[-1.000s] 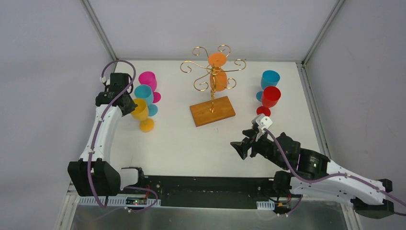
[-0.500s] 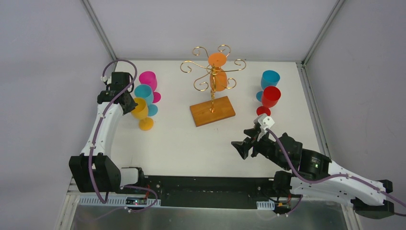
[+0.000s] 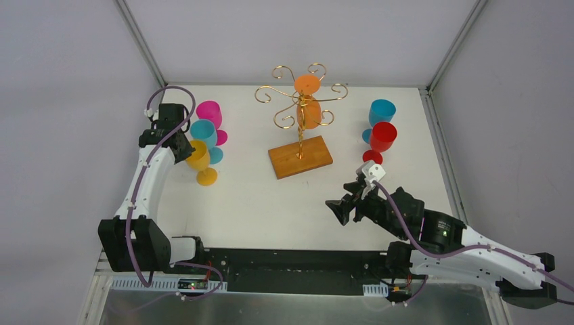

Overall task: Take the wine glass off the wine glass rack
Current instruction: Place the wine glass at the center of the board.

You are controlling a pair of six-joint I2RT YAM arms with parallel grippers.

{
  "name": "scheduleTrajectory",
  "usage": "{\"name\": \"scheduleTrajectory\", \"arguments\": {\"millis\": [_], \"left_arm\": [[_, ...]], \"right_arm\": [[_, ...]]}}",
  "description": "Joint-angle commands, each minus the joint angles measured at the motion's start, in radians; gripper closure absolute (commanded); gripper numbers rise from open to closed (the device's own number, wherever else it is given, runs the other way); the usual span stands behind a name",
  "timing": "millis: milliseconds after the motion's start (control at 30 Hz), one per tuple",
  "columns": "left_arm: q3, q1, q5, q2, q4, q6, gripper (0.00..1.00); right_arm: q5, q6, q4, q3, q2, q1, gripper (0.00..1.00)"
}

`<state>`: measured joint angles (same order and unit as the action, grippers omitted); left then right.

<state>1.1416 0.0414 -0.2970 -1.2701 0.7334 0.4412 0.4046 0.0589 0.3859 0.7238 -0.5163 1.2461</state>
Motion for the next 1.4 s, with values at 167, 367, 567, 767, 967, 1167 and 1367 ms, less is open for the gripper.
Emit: {"name": "scheduleTrajectory", "arguments": {"millis": [167,367,567,767,967,1167,1367], "left_arm": [[-0.015,0.010,0.002,0.009,-0.013,-0.022,0.93],[-0.018,0.010,0.018,0.029,-0.008,-0.025,0.79],[0.006,0.010,0.019,0.063,0.018,-0.027,0.71],[0.036,0.010,0.045,0.108,0.047,-0.018,0.66],[0.083,0.010,0.068,0.181,0.088,-0.015,0.62],[0.090,0.011,0.176,0.258,0.101,-0.009,0.60],[0.091,0.003,0.431,0.306,0.102,0.018,0.59]], "right_arm": [[0.020,-0.022,-0.025,0.030,0.009,0.001,0.26],[0.022,-0.024,-0.013,0.048,0.006,0.000,0.24],[0.035,-0.025,0.018,0.093,-0.008,0.001,0.22],[0.090,-0.019,0.032,0.133,-0.040,0.001,0.22],[0.142,-0.027,0.034,0.172,-0.074,0.000,0.21],[0.228,-0.034,0.057,0.233,-0.108,-0.002,0.20],[0.284,-0.022,0.052,0.236,-0.123,-0.043,0.17]]}}
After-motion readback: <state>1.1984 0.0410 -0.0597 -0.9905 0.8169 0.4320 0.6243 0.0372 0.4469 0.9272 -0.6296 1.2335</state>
